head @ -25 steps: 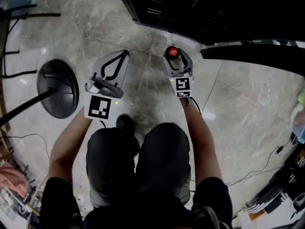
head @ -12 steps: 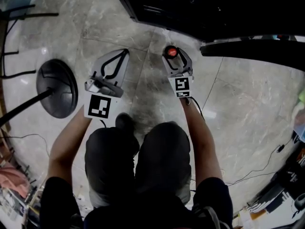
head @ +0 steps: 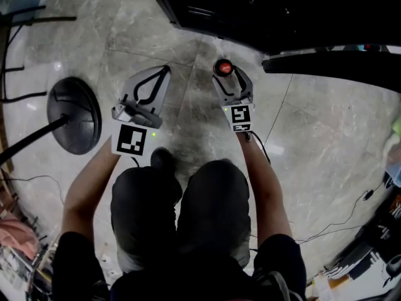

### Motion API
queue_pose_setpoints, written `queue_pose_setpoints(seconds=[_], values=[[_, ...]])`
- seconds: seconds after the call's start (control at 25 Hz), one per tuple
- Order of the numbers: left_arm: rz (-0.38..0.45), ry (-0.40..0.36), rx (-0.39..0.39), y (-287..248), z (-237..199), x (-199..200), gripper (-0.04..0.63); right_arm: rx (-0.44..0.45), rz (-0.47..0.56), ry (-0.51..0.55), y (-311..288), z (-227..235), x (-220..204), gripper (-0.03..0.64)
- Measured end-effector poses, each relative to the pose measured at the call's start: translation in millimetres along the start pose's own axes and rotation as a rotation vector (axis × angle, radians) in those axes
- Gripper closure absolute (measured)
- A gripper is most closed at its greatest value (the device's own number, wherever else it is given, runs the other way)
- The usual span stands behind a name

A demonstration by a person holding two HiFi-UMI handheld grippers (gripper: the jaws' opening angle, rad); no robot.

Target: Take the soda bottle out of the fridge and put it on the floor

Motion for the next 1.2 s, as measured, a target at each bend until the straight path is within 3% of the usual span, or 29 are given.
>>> queue_pose_setpoints(seconds=[0.32,0.84,1.2], values=[[0.001,0.011,-0.011,-1,5,-5,0.572,0.031,0.026,0.004,21,-5,16,0.342],[0.009,0.013,0.011,2,0,1,0.572,0.014,0.092,0.073,53,-8,59,0.597],[0.018,-0.003,0.036,7,-11,32,0.572,-0.015,0.112,0.084,72,-7,113,0.597]])
Point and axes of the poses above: the fingertips, and each gripper's own axes: y backward along the fingers, z to its right, x out of its top, the point moved 6 cm from there along y, backward along the fingers, and after that the axes turned 11 degrees about x, right-handed, at the moved point
